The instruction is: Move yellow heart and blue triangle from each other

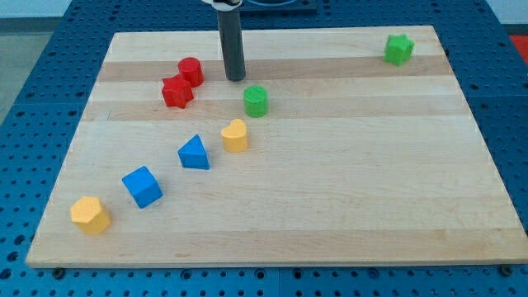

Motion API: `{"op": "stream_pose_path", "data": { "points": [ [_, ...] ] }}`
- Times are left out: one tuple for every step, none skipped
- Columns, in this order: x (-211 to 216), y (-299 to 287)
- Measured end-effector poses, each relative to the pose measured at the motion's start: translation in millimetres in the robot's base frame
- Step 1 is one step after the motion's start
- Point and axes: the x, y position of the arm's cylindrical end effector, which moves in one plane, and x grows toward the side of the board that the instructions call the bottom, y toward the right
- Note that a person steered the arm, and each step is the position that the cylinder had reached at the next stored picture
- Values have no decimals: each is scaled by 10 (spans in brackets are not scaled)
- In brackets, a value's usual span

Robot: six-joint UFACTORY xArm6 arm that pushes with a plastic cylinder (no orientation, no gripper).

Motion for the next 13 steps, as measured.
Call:
{"op": "stream_pose_path", "data": {
  "points": [
    [0,-1],
    [26,-60],
    [539,-470],
    [694,-675],
    [1116,-779],
    [1620,-779],
    [1703,-584],
    [1820,-175],
    [1821,-114],
    [1969,42],
    [2018,185],
    [2018,169],
    [1912,92]
  ]
}}
